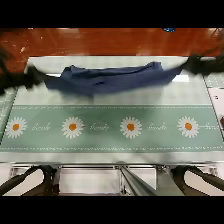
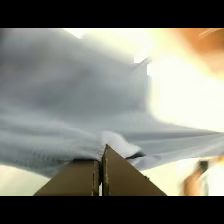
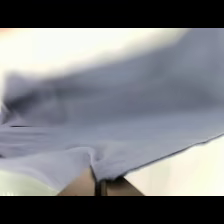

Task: Fold the shirts.

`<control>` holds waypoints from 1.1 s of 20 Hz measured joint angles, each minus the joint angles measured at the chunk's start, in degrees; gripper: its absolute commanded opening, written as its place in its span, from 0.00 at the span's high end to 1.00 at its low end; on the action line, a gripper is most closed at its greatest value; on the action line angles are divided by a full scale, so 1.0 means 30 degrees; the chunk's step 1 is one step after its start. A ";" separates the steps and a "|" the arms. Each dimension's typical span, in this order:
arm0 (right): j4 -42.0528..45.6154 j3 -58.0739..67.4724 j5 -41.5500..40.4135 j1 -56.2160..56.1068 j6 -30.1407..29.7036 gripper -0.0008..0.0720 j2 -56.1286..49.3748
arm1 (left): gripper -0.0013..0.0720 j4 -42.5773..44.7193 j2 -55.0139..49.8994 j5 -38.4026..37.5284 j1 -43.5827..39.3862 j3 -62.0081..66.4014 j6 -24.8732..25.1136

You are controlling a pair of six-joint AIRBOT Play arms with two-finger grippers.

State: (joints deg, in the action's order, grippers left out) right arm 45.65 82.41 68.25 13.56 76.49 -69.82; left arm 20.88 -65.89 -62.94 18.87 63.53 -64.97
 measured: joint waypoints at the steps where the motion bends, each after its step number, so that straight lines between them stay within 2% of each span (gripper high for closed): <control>1: -0.0029 0.2412 0.0364 -0.0022 0.0080 0.96 0.0058 | 0.95 -0.1049 0.0233 0.0138 0.0000 0.1909 0.0335; 3: 0.0211 0.6513 0.1005 -0.0036 0.0393 0.96 0.0197 | 0.95 -0.2441 0.0619 0.0539 0.0022 0.6222 0.0707; 5: 0.0823 0.9668 0.1239 -0.0036 0.0750 0.96 0.0758 | 0.95 -0.2025 0.0954 0.0758 0.0058 1.0032 0.0306; 7: 0.1858 1.1300 0.1304 -0.0036 0.0976 0.96 0.1865 | 0.95 0.0182 0.1537 0.0670 0.0189 1.3508 -0.0991; 10: 0.4197 1.2415 0.1566 -0.0044 0.1260 0.96 0.4087 | 0.95 0.4728 0.3264 0.0393 0.0554 1.6407 -0.2878; 13: 0.6652 1.2764 0.2310 -0.0044 0.1741 0.96 0.6149 | 0.95 0.9398 0.5450 -0.1377 0.0816 1.7529 -0.4612; 16: 0.8225 1.1963 0.3235 -0.0044 0.2106 0.96 0.8036 | 0.95 1.2575 0.7213 -0.3534 0.0889 1.7784 -0.5464; 22: 0.8976 0.8051 0.5537 -0.0044 0.2404 0.96 0.9726 | 0.95 1.4863 0.9479 -0.5085 0.0444 1.4433 -0.6506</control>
State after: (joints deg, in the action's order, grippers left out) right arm 72.58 106.56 84.86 13.43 83.70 -40.64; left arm 65.47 -37.45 -78.19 20.21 106.83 -84.49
